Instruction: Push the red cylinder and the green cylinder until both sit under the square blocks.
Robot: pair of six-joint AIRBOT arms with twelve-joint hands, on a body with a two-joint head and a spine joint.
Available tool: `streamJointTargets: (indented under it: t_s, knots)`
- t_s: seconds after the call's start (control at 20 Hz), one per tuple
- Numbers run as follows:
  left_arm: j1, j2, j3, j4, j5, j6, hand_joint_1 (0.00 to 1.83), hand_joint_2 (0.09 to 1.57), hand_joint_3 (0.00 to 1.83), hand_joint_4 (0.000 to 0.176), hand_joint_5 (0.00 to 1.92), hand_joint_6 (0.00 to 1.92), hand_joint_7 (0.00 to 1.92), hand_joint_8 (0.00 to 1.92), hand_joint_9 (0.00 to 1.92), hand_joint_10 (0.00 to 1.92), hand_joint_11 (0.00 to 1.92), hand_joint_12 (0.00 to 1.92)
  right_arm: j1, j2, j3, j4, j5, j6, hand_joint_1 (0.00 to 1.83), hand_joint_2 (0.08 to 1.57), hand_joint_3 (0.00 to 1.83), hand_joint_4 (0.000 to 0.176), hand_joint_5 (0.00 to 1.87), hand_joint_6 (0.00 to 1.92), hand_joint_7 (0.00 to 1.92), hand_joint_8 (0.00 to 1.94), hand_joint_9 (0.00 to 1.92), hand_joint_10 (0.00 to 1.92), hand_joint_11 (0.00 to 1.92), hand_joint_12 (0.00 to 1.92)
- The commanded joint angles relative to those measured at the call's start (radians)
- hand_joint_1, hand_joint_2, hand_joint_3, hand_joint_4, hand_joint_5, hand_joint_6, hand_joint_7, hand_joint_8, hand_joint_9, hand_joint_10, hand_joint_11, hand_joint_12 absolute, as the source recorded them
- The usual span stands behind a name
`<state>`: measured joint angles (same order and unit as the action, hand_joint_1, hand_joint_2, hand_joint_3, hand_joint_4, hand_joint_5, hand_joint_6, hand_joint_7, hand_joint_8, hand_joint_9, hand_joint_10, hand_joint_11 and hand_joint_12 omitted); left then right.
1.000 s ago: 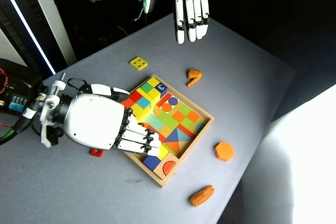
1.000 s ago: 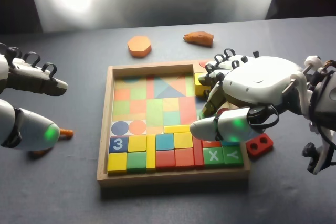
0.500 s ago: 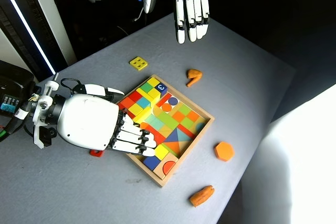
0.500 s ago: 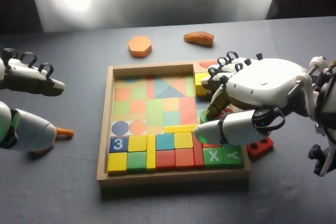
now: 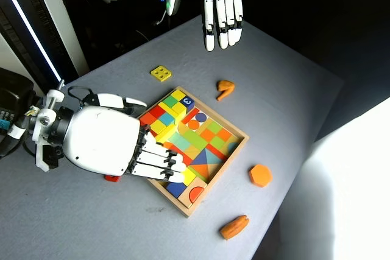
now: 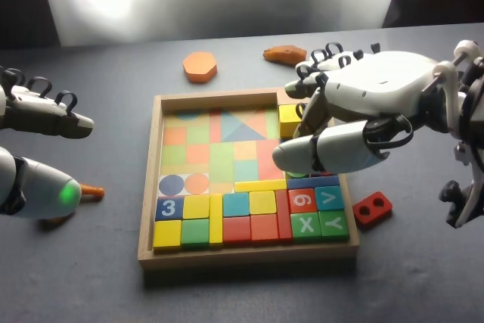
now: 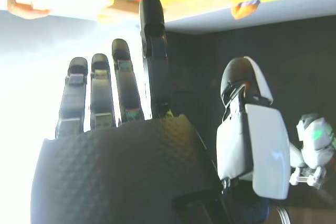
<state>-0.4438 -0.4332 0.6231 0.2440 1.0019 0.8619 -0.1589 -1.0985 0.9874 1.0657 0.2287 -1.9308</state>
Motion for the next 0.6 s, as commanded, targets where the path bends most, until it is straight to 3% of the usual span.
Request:
streamJointTargets:
  t_s: [0.0,0.25,0.3,0.4,0.45,0.5,0.55]
  knots:
    - [-0.011,0.007,-0.001,0.014,-0.075,-0.004,0.0,1.24,0.0,0.068,0.14,0.01,0.07,0.0,0.09,0.0,0.0,0.5,0.017,0.018,-0.002,-0.014,0.047,0.008,0.0,1.15,0.0,0.0,0.88,0.01,0.22,0.01,0.04,0.01,0.0,0.0]
    - [-0.024,0.006,-0.005,0.047,-0.074,-0.021,0.0,1.24,0.0,0.067,0.12,0.0,0.08,0.0,0.1,0.01,0.0,0.54,0.076,0.103,-0.065,-0.015,0.049,0.004,0.0,1.15,0.0,0.0,0.86,0.0,0.21,0.0,0.05,0.01,0.0,0.0]
    - [-0.024,0.006,-0.005,0.049,-0.073,-0.022,0.0,1.25,0.0,0.072,0.15,0.01,0.13,0.01,0.15,0.02,0.0,0.68,0.083,0.127,-0.087,-0.016,0.069,-0.012,0.0,1.15,0.0,0.0,0.87,0.0,0.24,0.01,0.09,0.03,0.0,0.0]
    - [-0.024,0.006,-0.005,0.05,-0.07,-0.021,0.05,1.25,0.0,0.055,0.23,0.01,0.27,0.01,0.29,0.04,0.0,1.03,0.086,0.167,-0.124,-0.016,0.113,-0.068,0.0,1.14,0.0,0.0,0.85,0.0,0.43,0.01,0.27,0.02,0.0,0.49]
    - [-0.024,0.006,-0.005,0.05,-0.069,-0.02,0.12,1.26,0.0,0.038,0.32,0.03,0.42,0.04,0.44,0.09,0.0,1.36,0.086,0.183,-0.134,-0.016,0.116,-0.078,0.0,1.15,0.0,0.0,0.87,0.01,0.63,0.03,0.49,0.1,0.0,1.1]
    - [-0.024,0.006,-0.005,0.053,-0.068,-0.019,0.12,1.26,0.0,0.038,0.32,0.03,0.42,0.04,0.44,0.09,0.0,1.36,0.086,0.2,-0.144,-0.016,0.119,-0.089,0.0,1.15,0.0,0.0,0.87,0.01,0.63,0.03,0.49,0.1,0.0,1.1]
    - [-0.024,0.006,-0.005,0.055,-0.068,-0.019,0.22,1.26,0.0,0.001,0.63,0.02,0.78,0.14,0.51,0.81,0.16,1.68,0.085,0.215,-0.157,-0.016,0.133,-0.117,0.05,1.15,0.0,0.0,0.97,0.02,1.05,0.06,0.83,0.62,0.34,1.59]
